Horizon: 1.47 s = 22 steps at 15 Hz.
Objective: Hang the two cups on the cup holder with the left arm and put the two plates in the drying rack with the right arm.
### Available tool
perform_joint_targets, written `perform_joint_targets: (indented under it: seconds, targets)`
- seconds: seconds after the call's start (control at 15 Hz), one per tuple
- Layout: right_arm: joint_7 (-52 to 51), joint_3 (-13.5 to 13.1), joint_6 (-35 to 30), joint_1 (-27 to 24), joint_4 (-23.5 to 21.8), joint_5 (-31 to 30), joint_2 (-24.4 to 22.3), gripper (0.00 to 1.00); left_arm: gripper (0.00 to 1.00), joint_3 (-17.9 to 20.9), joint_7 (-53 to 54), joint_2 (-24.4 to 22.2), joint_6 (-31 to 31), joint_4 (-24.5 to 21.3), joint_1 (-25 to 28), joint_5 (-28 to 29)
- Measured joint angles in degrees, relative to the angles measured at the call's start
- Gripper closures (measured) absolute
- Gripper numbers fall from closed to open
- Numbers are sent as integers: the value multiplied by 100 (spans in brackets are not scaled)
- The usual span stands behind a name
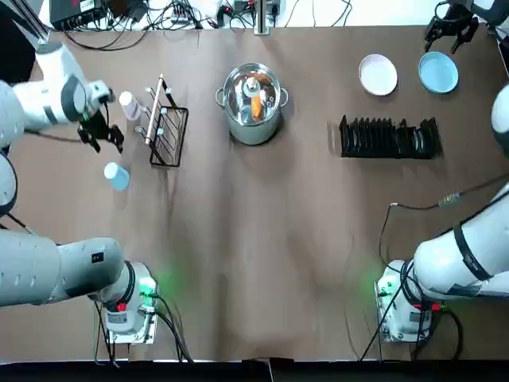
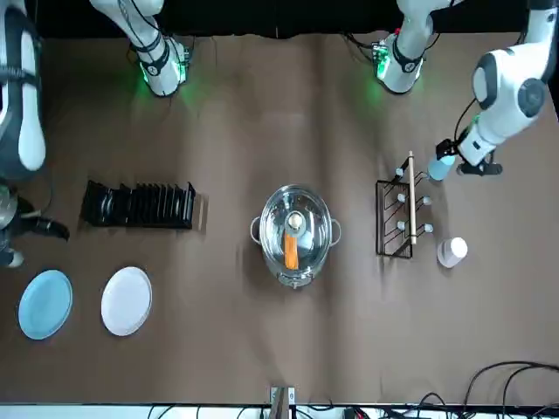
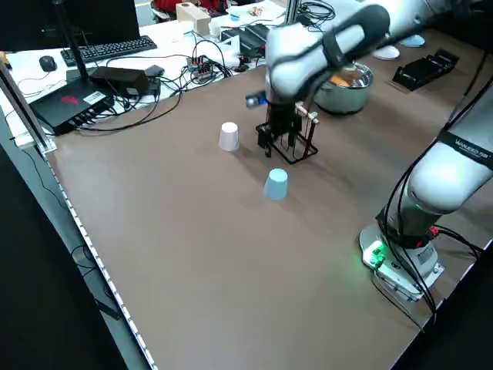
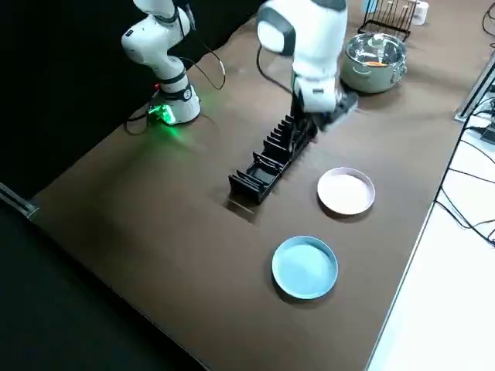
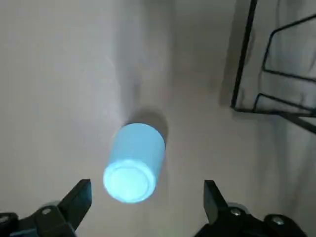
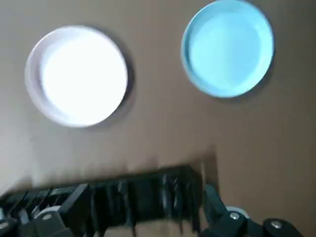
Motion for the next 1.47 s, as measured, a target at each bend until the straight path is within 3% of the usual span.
perform_joint_targets:
  seconds: [0.13, 0.27, 0.73, 0.8, 1.07, 1.2, 1.27, 1.47]
  targets:
    - [-24, -3, 496, -181, 187, 0, 386, 10, 0, -1, 153, 14, 789, -544, 147, 1]
    - [-14, -9, 907, -379, 243, 2, 689, 14, 0, 0, 344, 80, 1119, -773, 272, 1]
    - [-15, -2, 2739, -1421, 331, 257, 1901, 19, 0, -1, 382, 250, 1292, -760, 369, 13]
    - [-16, 1, 2950, -1519, 340, 384, 2066, 27, 0, -1, 382, 295, 1383, -760, 369, 13]
    - [-9, 22, 3336, -1608, 524, 746, 2538, 38, 0, -1, 382, 589, 1798, -755, 372, 13]
    - [4, 42, 3338, -1607, 650, 850, 2641, 38, 3, -1, 382, 692, 1869, -728, 372, 13]
    - [24, 42, 3338, -1608, 711, 869, 2682, 38, 14, -1, 382, 721, 1885, -711, 372, 14]
    - [31, 42, 3337, -1609, 719, 893, 2699, 37, 24, -1, 382, 722, 1885, -710, 373, 14]
